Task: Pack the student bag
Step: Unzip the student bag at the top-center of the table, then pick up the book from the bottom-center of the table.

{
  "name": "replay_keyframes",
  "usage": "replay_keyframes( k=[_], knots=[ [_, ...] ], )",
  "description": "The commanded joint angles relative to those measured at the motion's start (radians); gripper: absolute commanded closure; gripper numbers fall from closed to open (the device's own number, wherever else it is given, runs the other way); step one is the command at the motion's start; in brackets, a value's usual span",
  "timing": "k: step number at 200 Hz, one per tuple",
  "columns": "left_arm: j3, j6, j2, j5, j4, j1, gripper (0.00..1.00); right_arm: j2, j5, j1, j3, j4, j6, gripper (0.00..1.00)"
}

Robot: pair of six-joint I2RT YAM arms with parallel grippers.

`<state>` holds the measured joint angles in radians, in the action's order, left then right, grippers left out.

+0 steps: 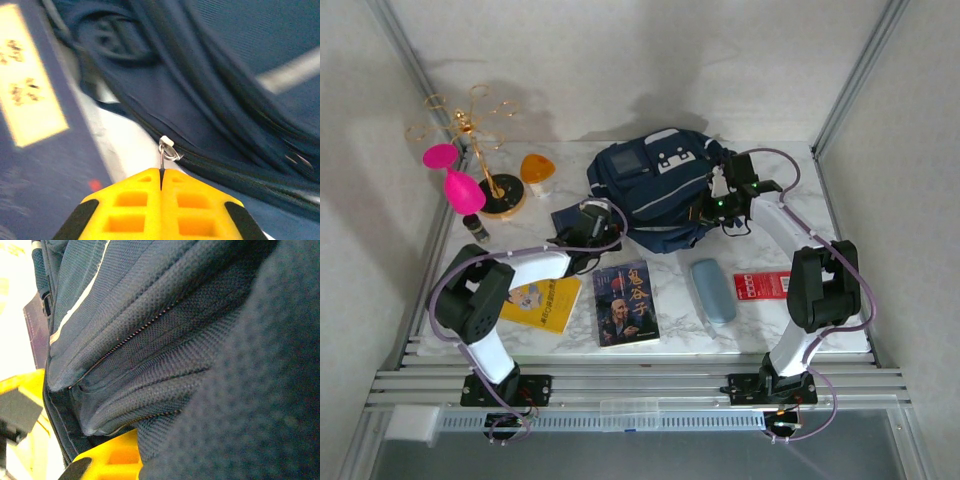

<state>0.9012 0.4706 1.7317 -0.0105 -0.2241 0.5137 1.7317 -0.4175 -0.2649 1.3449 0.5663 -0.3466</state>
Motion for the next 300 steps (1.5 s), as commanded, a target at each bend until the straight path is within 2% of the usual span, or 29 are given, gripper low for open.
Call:
replay_keyframes(
  k=[1,30,53,88,94,115,126,141,164,187,213,241,268,279,300],
  knots=[
    [0.037,0.057,0.049,0.047,0.003,-0.072,1.0,-0.042,-0.005,0.017,0.065,-0.059,0.047,0.99],
    [0.102,0.015,0.106,-0.002,-0.017,-0.086,1.0,-0.012,-0.075,-0.004,0.075,-0.091,0.041,0.99],
    [0.102,0.004,0.094,-0.052,-0.03,-0.086,1.0,0.011,-0.05,-0.027,0.066,-0.154,-0.001,0.98],
    [0.128,-0.046,0.096,-0.131,0.016,-0.09,1.0,0.065,-0.055,-0.068,0.078,-0.236,-0.064,0.9],
    [0.128,-0.059,0.086,-0.148,0.018,-0.09,0.94,0.07,-0.041,-0.078,0.077,-0.242,-0.071,0.87],
    [0.131,-0.055,0.032,-0.132,0.066,-0.095,0.81,0.09,0.004,-0.096,0.078,-0.21,-0.062,0.7],
    [0.114,-0.036,-0.01,-0.13,0.085,-0.095,0.74,0.085,0.037,-0.092,0.077,-0.172,-0.05,0.58],
    [0.068,0.004,-0.081,-0.134,0.11,-0.095,0.69,0.045,0.068,-0.093,0.064,-0.126,-0.034,0.42],
    [-0.012,0.081,-0.209,-0.115,0.183,-0.088,0.61,-0.043,0.105,-0.094,0.02,-0.08,-0.035,0.28],
    [-0.093,0.143,-0.338,-0.084,0.272,-0.065,0.53,-0.088,0.183,-0.1,0.02,0.054,-0.019,0.18],
    [-0.171,0.218,-0.456,-0.073,0.369,-0.01,0.49,-0.133,0.19,-0.142,-0.003,0.12,-0.025,0.13],
    [-0.233,0.351,-0.553,-0.023,0.479,0.113,0.45,-0.216,0.16,-0.249,-0.123,0.1,-0.095,0.11],
    [-0.315,0.49,-0.631,0.003,0.523,0.228,0.44,-0.316,0.106,-0.357,-0.322,-0.034,-0.217,0.14],
    [-0.347,0.532,-0.644,-0.019,0.519,0.268,0.44,-0.333,0.074,-0.399,-0.393,-0.091,-0.265,0.15],
    [-0.384,0.588,-0.646,0.01,0.528,0.333,0.43,-0.349,0.042,-0.471,-0.512,-0.227,-0.345,0.18]
  ],
)
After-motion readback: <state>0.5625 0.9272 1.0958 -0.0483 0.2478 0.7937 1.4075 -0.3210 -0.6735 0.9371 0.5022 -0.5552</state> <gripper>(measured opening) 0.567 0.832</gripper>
